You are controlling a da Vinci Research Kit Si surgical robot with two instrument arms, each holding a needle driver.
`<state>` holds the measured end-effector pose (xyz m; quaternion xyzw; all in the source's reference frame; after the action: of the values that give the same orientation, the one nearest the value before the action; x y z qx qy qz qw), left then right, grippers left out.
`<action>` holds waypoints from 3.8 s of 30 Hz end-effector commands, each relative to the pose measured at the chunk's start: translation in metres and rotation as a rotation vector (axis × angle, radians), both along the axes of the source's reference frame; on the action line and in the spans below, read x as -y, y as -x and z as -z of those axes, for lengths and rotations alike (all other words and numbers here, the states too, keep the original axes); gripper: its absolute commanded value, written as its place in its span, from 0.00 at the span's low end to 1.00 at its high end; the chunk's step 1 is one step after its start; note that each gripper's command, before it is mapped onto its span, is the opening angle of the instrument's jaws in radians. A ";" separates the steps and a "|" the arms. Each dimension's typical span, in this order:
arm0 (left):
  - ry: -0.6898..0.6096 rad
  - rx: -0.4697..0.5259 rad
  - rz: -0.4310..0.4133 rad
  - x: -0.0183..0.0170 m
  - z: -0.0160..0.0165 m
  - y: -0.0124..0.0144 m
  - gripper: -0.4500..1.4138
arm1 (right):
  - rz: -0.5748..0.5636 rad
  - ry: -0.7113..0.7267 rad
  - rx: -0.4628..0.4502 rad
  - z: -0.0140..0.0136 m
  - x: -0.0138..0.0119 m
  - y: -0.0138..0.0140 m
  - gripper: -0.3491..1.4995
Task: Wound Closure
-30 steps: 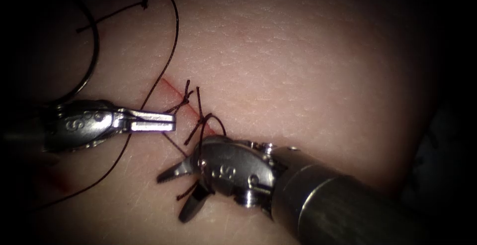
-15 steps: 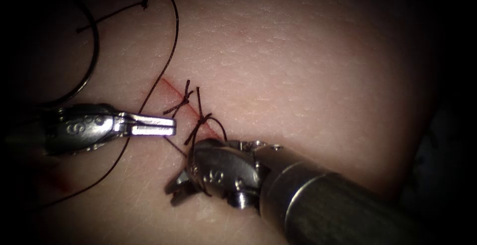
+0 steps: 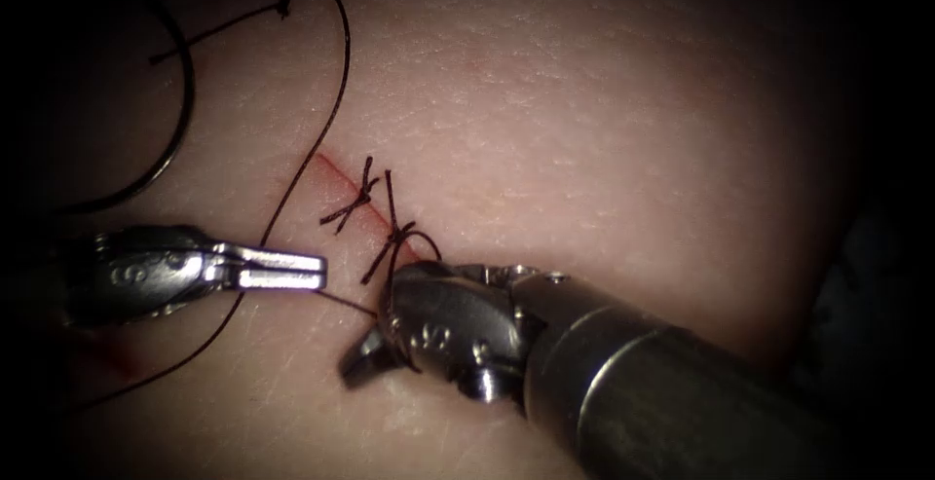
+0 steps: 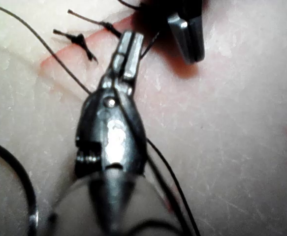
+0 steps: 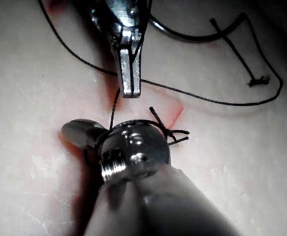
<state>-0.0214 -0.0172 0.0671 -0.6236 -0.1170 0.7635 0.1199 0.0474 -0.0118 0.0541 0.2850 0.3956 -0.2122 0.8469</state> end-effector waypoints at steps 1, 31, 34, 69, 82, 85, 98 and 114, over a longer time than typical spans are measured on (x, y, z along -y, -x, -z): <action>-0.005 -0.021 0.017 0.0010 -0.0008 0.0001 0.00 | -0.023 -0.015 -0.026 -0.0004 -0.0003 -0.0001 0.00; 0.079 -0.119 0.006 0.0155 0.0088 -0.0036 0.00 | -0.287 -0.082 -0.147 -0.0028 -0.0057 0.0059 0.00; 0.078 -0.122 -0.002 0.0170 0.0100 -0.0045 0.00 | -0.301 -0.083 -0.142 -0.0029 -0.0060 0.0062 0.00; 0.089 -0.155 -0.082 0.0281 0.0168 -0.0100 0.00 | -0.384 -0.032 -0.079 -0.0068 -0.0079 0.0086 0.00; 0.091 -0.153 -0.094 0.0287 0.0165 -0.0091 0.00 | -0.422 -0.024 -0.040 -0.0071 -0.0077 0.0088 0.00; 0.087 -0.151 -0.092 0.0277 0.0169 -0.0085 0.00 | -0.422 -0.030 -0.046 -0.0070 -0.0073 0.0087 0.00; 0.168 -0.098 -0.109 0.0187 0.0218 -0.0039 0.00 | -0.592 -0.132 -0.114 -0.0042 -0.0073 0.0084 0.76; 0.269 -0.064 -0.123 0.0095 0.0259 -0.0001 0.00 | -0.977 -0.214 -0.213 0.0038 -0.0097 0.0149 0.72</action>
<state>-0.0211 -0.0259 0.0404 -0.6010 -0.0461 0.7979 -0.0077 0.0322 -0.0015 0.0499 0.1319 0.5868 0.2153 0.7694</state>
